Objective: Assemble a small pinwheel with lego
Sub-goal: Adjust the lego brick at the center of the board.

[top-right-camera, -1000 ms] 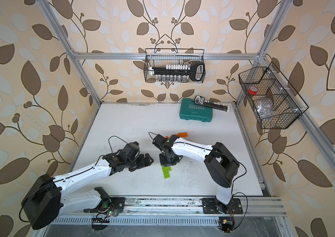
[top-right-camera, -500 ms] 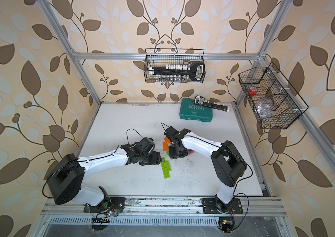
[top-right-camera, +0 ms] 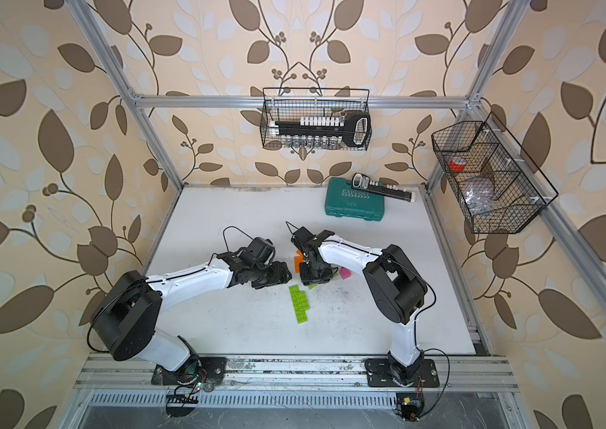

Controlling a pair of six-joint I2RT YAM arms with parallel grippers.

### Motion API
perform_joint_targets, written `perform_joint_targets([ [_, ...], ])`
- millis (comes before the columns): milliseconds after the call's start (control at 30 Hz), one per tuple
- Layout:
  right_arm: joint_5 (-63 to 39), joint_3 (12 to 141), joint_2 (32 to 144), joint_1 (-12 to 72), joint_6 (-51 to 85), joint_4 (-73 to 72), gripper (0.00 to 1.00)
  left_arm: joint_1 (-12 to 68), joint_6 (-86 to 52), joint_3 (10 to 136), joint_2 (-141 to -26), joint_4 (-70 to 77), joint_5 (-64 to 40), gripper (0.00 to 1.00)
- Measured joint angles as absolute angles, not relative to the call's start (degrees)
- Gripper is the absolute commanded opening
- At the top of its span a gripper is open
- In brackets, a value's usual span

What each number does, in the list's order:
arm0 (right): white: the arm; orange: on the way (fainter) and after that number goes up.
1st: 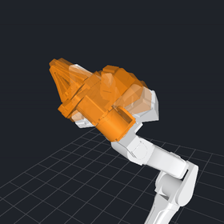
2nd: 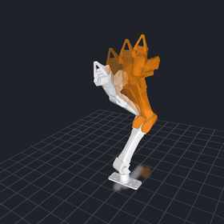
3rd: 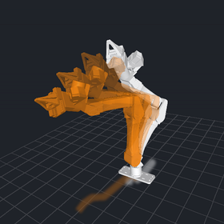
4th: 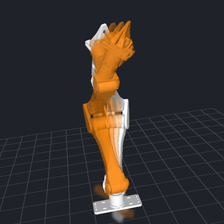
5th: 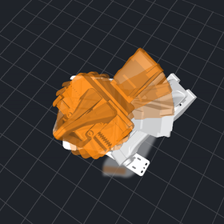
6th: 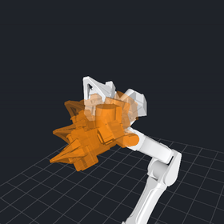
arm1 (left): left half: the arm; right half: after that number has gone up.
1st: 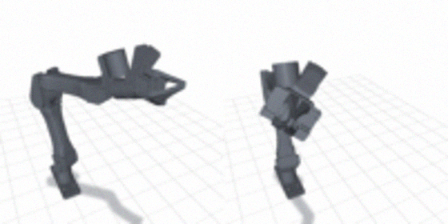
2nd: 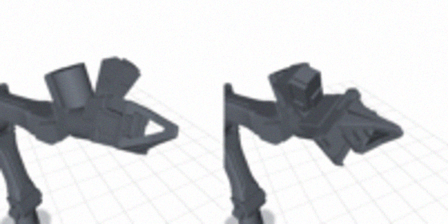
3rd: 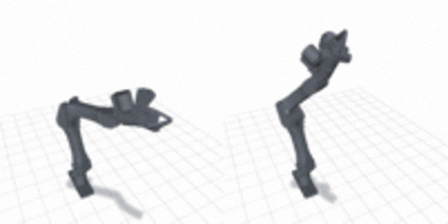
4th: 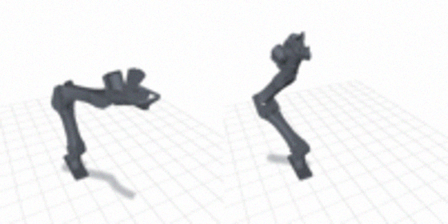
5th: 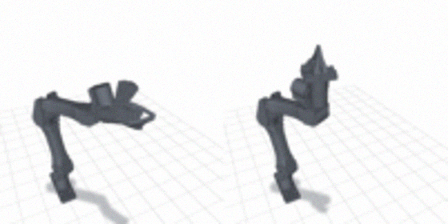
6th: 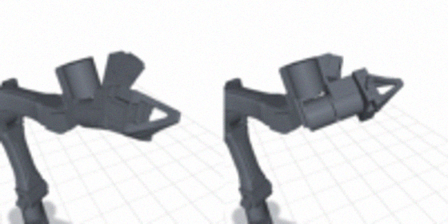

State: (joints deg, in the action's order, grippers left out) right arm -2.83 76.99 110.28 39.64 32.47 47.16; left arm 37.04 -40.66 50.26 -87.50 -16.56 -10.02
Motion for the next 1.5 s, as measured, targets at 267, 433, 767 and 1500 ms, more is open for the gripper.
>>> perform_joint_targets([
  [267, -2.8, 79.1, 113.4, 39.8, 32.1, 47.7, 0.46, 36.6, -40.7, 48.4, -85.1, -16.4, -10.4, 0.76],
  [433, -1.7, 81.6, 115.5, 40.9, 31.6, 49.3, 0.44, 35.9, -40.7, 48.3, -85.1, -16.4, -10.5, 0.76],
  [767, 3.1, 84.5, 117.9, 43.1, 31.0, 52.4, 0.31, 34.8, -40.6, 47.8, -82.1, -16.7, -10.5, 0.76],
  [1500, 2.3, 74.0, 110.7, 33.5, 31.9, 48.9, 0.29, 43.3, -37.4, 55.1, -88.2, -21.3, -7.3, 0.78],
])
